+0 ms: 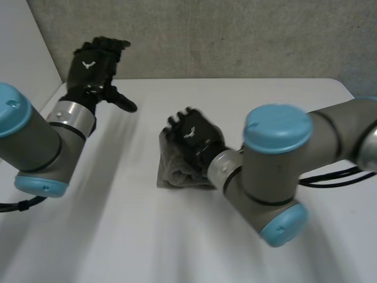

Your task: Fold the towel.

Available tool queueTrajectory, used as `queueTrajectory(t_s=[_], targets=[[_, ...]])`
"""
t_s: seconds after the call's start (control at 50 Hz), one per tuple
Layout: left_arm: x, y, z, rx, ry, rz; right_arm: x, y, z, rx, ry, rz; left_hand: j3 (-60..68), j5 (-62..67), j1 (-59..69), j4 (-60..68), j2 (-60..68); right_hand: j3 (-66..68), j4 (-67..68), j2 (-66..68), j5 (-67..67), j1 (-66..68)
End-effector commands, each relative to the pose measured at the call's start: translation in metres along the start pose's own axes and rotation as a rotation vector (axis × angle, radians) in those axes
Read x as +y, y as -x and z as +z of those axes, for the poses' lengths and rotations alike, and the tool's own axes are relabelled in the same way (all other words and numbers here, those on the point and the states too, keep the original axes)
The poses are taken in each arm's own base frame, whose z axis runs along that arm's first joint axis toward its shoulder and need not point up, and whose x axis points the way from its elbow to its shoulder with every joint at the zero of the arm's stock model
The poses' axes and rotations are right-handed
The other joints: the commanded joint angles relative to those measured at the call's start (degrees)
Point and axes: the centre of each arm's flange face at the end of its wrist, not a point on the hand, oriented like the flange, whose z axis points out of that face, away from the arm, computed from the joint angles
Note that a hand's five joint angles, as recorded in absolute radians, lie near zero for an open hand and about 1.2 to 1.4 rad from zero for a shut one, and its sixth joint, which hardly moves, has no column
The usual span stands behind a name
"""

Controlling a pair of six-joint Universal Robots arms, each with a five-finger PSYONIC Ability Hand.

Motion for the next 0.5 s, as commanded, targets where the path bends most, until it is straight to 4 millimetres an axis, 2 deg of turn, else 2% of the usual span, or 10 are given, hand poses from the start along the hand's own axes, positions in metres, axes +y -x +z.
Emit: queueTrajectory(t_s=[0.02,0.04,0.06,0.1,0.12,0.2,0.26,0.34,0.4,0.5], targets=[[0.024,-0.036,-0.009,0.083,0.086,-0.028,0.010,-0.037,-0.005,0.098,0.020,0.238,-1.3,-0.9,-1.6,-1.4,-1.6,-3.6,-4.2,-3.7,-3.4,-3.2],[0.031,-0.046,-0.013,0.108,0.115,-0.035,0.021,-0.047,-0.002,0.123,0.041,0.287,-1.3,-0.9,-1.6,-1.4,-1.6,-3.6,-4.2,-3.7,-3.4,-3.2],[0.031,-0.047,-0.013,0.109,0.115,-0.035,0.021,-0.048,-0.002,0.123,0.041,0.288,-1.3,-0.9,-1.6,-1.4,-1.6,-3.6,-4.2,-3.7,-3.4,-3.2],[0.050,-0.065,-0.019,0.151,0.178,-0.049,0.041,-0.060,0.004,0.150,0.076,0.379,-1.1,-0.7,-1.5,-1.3,-1.4,-3.6,-4.2,-3.7,-3.4,-3.2],[0.050,-0.065,-0.019,0.152,0.178,-0.049,0.041,-0.060,0.004,0.151,0.077,0.379,-1.1,-0.7,-1.5,-1.3,-1.4,-3.6,-4.2,-3.7,-3.4,-3.2],[0.073,-0.085,-0.023,0.196,0.251,-0.056,0.067,-0.059,0.016,0.149,0.133,0.449,-0.9,-0.5,-1.3,-1.1,-1.2,-3.6,-4.2,-3.7,-3.4,-3.2],[0.082,-0.088,-0.023,0.196,0.275,-0.056,0.082,-0.054,0.021,0.125,0.188,0.467,-0.9,-0.5,-1.3,-1.1,-1.2,-3.6,-4.2,-3.7,-3.4,-3.2],[0.113,-0.088,-0.029,0.157,0.393,-0.043,0.093,-0.050,0.027,0.104,0.227,0.482,-0.9,-0.5,-1.3,-1.1,-1.2,-3.6,-4.2,-3.7,-3.4,-3.2],[0.125,-0.087,-0.036,0.146,0.452,-0.035,0.101,-0.046,0.029,0.082,0.258,0.495,-0.9,-0.5,-1.3,-1.1,-1.2,-3.6,-4.2,-3.7,-3.4,-3.2],[0.129,-0.087,-0.041,0.144,0.478,-0.034,0.104,-0.044,0.031,0.074,0.266,0.496,-0.9,-0.5,-1.3,-1.1,-1.2,-3.6,-4.2,-3.7,-3.4,-3.2]])
